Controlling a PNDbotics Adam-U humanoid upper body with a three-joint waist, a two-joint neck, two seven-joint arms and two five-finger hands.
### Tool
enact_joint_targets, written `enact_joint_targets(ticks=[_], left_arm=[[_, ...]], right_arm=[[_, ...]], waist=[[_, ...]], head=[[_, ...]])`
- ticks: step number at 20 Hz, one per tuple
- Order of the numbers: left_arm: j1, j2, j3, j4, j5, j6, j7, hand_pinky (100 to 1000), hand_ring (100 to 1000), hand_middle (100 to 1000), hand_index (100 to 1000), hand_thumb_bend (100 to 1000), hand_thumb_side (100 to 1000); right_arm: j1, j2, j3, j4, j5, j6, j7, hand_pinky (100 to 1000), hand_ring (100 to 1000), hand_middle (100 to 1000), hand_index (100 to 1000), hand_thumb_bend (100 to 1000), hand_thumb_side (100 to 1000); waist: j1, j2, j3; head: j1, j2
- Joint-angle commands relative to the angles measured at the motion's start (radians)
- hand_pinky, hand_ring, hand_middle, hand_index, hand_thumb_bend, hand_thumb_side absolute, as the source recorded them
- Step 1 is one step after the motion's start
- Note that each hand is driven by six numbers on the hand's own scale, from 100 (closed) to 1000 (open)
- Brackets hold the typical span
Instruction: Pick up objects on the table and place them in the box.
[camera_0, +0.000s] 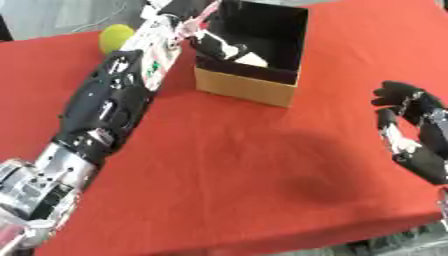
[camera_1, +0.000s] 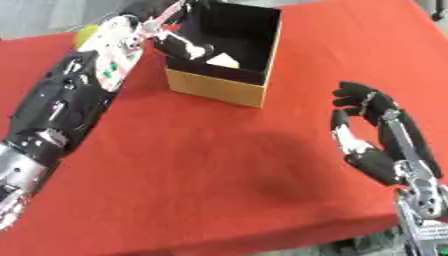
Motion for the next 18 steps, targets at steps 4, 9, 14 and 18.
enact_joint_targets(ticks=[4,9,14,18], left_arm=[[-0.057,0.109,0.054,-0.056,0.071,0.034,0.049,710,691,699,848,677,424],[-0.063,0.210,0.122,-0.004,0.088,0.100,0.076,710,695,707,851,668,416],[-0.047,0.282,0.228,0.120,0.056,0.180,0.114,710,701,713,853,645,439],[-0.054,0.294,0.274,0.233,0.019,0.249,0.132,715,710,726,862,648,452]], right_arm=[[-0.001,-0.017,-0.011,-0.013,-0.001,-0.001,-0.006,698,747,743,863,100,500],[0.004,-0.021,-0.015,-0.011,0.003,-0.001,-0.010,698,746,743,863,100,501],[0.003,-0.025,-0.017,-0.011,0.005,-0.001,-0.012,698,746,743,863,100,499],[0.001,-0.027,-0.017,-0.010,0.002,-0.001,-0.013,698,746,741,862,100,503]], waist=[[-0.001,-0.018,0.008],[0.003,-0.019,0.014],[0.007,-0.017,-0.006],[0.011,-0.013,-0.018]], head=[[-0.016,0.005],[-0.032,0.005],[-0.034,0.005],[-0.032,0.005]])
